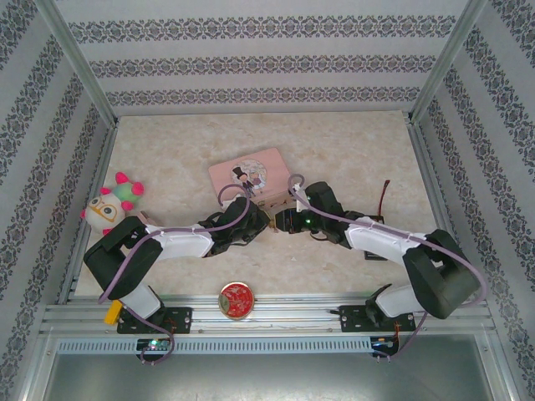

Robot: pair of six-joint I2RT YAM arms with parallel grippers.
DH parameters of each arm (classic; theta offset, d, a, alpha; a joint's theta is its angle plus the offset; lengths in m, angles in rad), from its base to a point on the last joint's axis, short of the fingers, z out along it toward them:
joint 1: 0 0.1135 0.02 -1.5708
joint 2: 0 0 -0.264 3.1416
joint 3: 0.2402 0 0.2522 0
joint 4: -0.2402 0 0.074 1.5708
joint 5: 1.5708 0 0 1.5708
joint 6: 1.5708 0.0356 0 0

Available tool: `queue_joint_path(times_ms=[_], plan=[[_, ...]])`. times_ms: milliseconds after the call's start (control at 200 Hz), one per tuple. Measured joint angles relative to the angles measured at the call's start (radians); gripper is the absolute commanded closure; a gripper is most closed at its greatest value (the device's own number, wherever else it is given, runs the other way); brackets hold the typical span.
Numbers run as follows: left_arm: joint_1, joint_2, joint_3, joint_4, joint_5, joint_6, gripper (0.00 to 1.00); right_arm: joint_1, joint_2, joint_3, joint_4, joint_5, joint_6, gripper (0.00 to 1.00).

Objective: Unlock the padlock with the key

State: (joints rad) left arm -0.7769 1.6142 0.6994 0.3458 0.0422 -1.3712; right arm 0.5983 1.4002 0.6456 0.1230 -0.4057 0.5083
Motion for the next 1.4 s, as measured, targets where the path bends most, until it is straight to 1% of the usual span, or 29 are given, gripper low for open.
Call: queue_joint_path(times_ms=[270, 515, 809, 1134, 1404], plan=[[0.0, 0.0, 0.0, 0.0, 0.0, 0.0, 1.0, 0.11, 0.0, 0.016, -0.119, 0.182, -0.093, 0.71], [0.0, 0.0, 0.0, 0.0, 0.0, 0.0, 1.0, 0.167, 0.053, 0.08, -0.182, 0.286, -0.154, 0.68], [0.0, 0.0, -0.002, 0.0, -0.001, -0.003, 1.0, 0.198, 0.129, 0.134, -0.214, 0.347, -0.195, 0.68], [0.0, 0.0, -0.003, -0.003, -0.001, -0.003, 1.0, 0.217, 0.154, 0.159, -0.249, 0.404, -0.201, 0.69], [0.0, 0.0, -0.003, -0.002, 0.0, -0.003, 1.0, 0.251, 0.174, 0.177, -0.284, 0.493, -0.201, 0.7]])
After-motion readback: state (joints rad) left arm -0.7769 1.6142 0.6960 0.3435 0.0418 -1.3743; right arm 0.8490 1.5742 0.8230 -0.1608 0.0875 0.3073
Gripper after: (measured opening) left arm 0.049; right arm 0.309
